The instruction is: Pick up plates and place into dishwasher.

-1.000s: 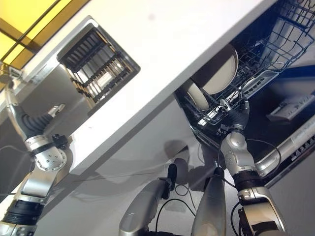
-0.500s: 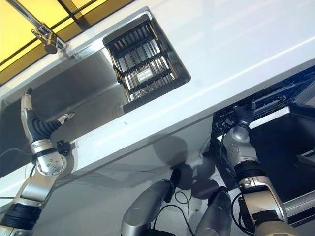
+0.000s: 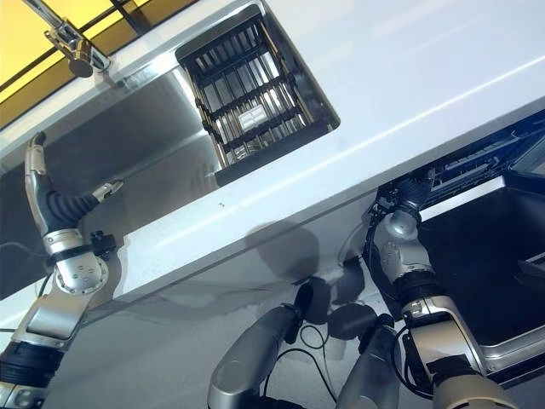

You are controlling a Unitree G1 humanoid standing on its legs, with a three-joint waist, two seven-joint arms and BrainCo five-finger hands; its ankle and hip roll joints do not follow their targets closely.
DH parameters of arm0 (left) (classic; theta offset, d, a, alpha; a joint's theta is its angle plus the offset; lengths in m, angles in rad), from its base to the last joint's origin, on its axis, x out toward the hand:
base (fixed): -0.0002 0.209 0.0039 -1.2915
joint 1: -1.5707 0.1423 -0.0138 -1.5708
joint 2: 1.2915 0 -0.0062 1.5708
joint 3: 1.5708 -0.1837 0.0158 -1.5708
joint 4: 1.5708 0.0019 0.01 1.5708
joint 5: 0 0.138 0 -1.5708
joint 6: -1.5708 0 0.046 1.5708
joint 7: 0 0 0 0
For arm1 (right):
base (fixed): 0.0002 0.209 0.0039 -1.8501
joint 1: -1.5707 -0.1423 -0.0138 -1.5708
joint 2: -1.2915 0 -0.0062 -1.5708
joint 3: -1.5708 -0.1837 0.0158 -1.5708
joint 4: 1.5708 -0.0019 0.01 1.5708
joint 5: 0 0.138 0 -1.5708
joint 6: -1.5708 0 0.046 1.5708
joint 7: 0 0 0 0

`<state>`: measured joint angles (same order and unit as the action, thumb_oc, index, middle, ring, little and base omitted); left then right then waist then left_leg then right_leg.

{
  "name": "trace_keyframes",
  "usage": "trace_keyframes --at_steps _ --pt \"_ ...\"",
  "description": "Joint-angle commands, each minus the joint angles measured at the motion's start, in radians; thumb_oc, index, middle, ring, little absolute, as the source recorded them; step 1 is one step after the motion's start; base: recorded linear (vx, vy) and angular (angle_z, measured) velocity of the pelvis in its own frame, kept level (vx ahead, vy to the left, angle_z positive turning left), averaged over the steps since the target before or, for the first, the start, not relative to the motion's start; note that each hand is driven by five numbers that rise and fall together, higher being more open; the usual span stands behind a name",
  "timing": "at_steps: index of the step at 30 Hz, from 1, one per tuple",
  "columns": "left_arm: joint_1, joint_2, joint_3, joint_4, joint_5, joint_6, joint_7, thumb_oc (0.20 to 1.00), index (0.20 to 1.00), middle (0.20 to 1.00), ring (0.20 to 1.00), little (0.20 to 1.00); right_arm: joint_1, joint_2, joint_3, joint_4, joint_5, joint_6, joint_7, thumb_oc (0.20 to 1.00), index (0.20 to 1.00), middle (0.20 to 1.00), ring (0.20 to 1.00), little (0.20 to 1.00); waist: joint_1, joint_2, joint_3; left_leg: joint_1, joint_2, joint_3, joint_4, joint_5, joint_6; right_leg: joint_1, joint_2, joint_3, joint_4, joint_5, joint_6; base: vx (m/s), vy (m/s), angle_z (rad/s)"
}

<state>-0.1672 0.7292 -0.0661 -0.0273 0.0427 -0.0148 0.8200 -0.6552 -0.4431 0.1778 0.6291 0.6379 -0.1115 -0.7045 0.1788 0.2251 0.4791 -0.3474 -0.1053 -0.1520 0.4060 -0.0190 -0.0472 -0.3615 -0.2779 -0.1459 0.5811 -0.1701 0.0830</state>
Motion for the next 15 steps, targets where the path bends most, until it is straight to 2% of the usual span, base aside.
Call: trace_keyframes --at_steps 1,7,12,15 --pt "-0.007 0.058 0.01 -0.005 -0.001 -0.015 0.019 1.0 1.0 1.0 1.0 1.0 -0.133 0.021 0.028 -0.184 -0.164 0.011 -0.096 1.0 1.0 1.0 1.0 1.0 -0.004 -0.097 -0.035 -0.016 -0.036 0.073 0.191 -0.238 0.121 0.123 -0.013 0.085 -0.372 0.28 0.005 -0.09 -0.017 -0.2" --pt "0.002 0.036 0.014 -0.022 0.03 -0.004 -0.01 1.0 1.0 1.0 1.0 1.0 0.012 0.029 0.012 -0.281 -0.246 0.149 -0.22 1.0 1.0 1.0 1.0 1.0 -0.03 -0.144 -0.082 0.043 -0.023 0.096 0.167 -0.256 0.138 0.182 -0.011 0.107 -0.439 0.321 0.014 -0.08 -0.005 -0.24" --pt "0.031 0.016 0.019 -0.04 0.058 -0.006 -0.04 1.0 1.0 1.0 1.0 1.0 0.168 0.03 -0.027 -0.365 -0.266 0.212 -0.255 1.0 1.0 1.0 1.0 1.0 -0.053 -0.181 -0.128 0.09 -0.017 0.116 0.139 -0.26 0.153 0.213 -0.009 0.13 -0.477 0.36 0.028 -0.08 0.02 -0.29" --pt "0.056 0.002 0.023 -0.045 0.072 -0.012 -0.065 1.0 1.0 1.0 1.0 1.0 0.259 0.039 -0.06 -0.392 -0.289 0.226 -0.272 1.0 1.0 1.0 1.0 1.0 -0.065 -0.196 -0.155 0.124 -0.018 0.128 0.12 -0.261 0.161 0.225 -0.004 0.139 -0.489 0.373 0.034 -0.05 0.037 -0.32"
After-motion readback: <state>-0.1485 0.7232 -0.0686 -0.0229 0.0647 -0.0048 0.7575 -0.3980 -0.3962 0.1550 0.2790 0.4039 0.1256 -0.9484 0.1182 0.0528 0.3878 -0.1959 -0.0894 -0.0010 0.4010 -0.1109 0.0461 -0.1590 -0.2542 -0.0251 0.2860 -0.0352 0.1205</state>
